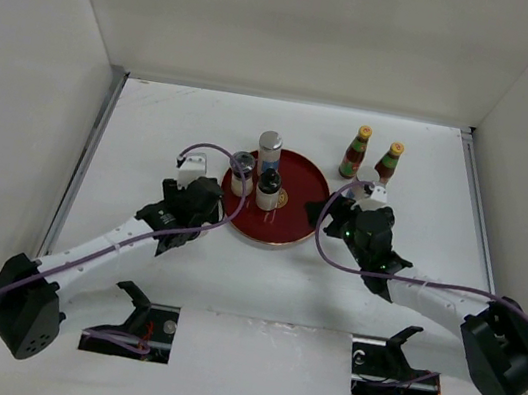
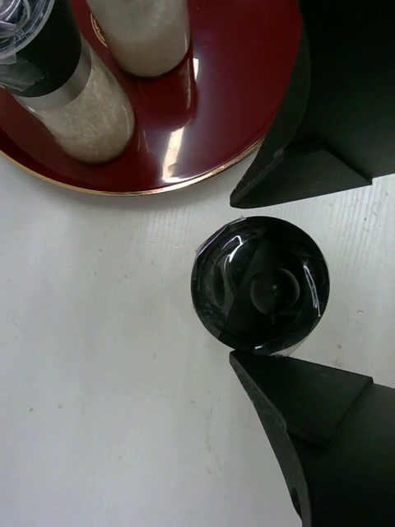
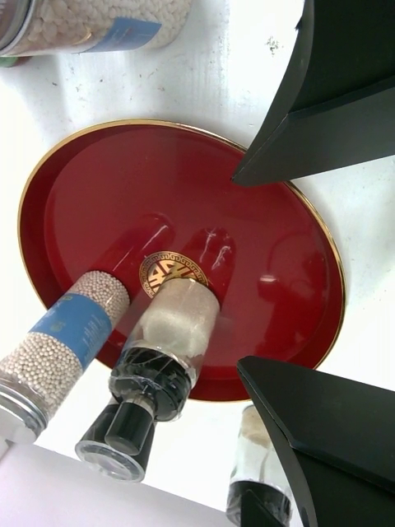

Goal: Organize the condiment bottles

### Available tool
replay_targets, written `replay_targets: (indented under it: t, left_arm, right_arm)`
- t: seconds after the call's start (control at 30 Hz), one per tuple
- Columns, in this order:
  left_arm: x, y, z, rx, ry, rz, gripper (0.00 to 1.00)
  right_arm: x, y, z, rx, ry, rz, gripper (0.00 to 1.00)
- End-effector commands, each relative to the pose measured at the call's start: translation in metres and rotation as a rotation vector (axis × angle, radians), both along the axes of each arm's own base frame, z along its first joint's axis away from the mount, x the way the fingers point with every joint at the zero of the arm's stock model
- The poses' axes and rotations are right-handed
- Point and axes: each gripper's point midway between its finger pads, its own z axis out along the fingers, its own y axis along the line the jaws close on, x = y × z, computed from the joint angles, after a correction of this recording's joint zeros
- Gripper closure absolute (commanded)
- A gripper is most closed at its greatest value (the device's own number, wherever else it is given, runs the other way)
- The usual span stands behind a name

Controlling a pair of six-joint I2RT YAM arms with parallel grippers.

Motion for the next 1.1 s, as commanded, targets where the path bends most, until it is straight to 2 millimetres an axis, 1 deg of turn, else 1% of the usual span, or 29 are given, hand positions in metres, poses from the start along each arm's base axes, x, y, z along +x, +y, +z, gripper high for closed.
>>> replay_targets:
  t: [0.0, 0.07, 0.17, 0.2, 0.27, 0.33, 0.4, 0.43, 0.5, 0.6, 0.67, 0.73, 0.77, 0.87, 0.93, 0.97, 1.07]
  left_arm:
    - [0.007, -0.002, 0.002, -0.008, -0.028, -0.007, 0.41]
    - [0.008, -0.002, 0.005, -0.009, -0.031, -0.004, 0.50]
    - [0.012, -0.005, 0.026, -0.028, -0.080, -0.015, 0.58]
    - [0.014, -0.006, 0.034, -0.035, -0.101, -0.018, 0.59]
    - [0.018, -0.011, 0.061, -0.058, -0.160, -0.027, 0.60]
    - [0.022, -0.017, 0.087, -0.077, -0.209, -0.045, 0.61]
    - [0.024, -0.028, 0.109, -0.091, -0.251, -0.076, 0.61]
    - [0.025, -0.035, 0.115, -0.095, -0.262, -0.092, 0.61]
    - [0.029, -0.048, 0.122, -0.101, -0.271, -0.117, 0.61]
    - [0.036, -0.076, 0.121, -0.119, -0.269, -0.172, 0.61]
    - [0.041, -0.096, 0.114, -0.125, -0.264, -0.211, 0.61]
    - [0.047, -0.109, 0.106, -0.128, -0.259, -0.232, 0.61]
    - [0.050, -0.114, 0.102, -0.126, -0.252, -0.238, 0.61]
    - [0.057, -0.124, 0.091, -0.116, -0.238, -0.256, 0.61]
    - [0.058, -0.128, 0.085, -0.106, -0.230, -0.263, 0.61]
    - [0.059, -0.128, 0.082, -0.100, -0.227, -0.260, 0.61]
    - [0.061, -0.125, 0.073, -0.091, -0.215, -0.254, 0.60]
  right_arm:
    - [0.004, 0.009, 0.021, 0.037, -0.058, 0.018, 0.09]
    - [0.004, 0.009, 0.020, 0.040, -0.057, 0.016, 0.09]
    - [0.004, 0.012, 0.015, 0.035, -0.038, 0.027, 0.09]
    - [0.005, 0.011, 0.017, 0.031, -0.045, 0.021, 0.09]
    - [0.005, 0.010, 0.019, 0.031, -0.057, 0.018, 0.09]
    - [0.005, 0.010, 0.016, 0.031, -0.048, 0.017, 0.09]
    - [0.004, 0.012, 0.013, 0.032, -0.035, 0.024, 0.09]
    - [0.005, 0.011, 0.014, 0.029, -0.040, 0.022, 0.09]
    - [0.006, 0.009, 0.017, 0.025, -0.054, 0.014, 0.09]
    - [0.005, 0.010, 0.013, 0.027, -0.039, 0.018, 0.09]
    - [0.005, 0.009, 0.016, 0.027, -0.046, 0.013, 0.09]
    - [0.005, 0.006, 0.021, 0.030, -0.063, 0.005, 0.09]
    - [0.004, 0.005, 0.020, 0.029, -0.064, 0.000, 0.09]
    - [0.004, 0.007, 0.019, 0.036, -0.052, 0.008, 0.09]
    - [0.004, 0.005, 0.022, 0.029, -0.066, 0.001, 0.09]
    - [0.004, 0.004, 0.024, 0.030, -0.074, -0.002, 0.09]
    - [0.003, 0.005, 0.022, 0.033, -0.066, 0.001, 0.09]
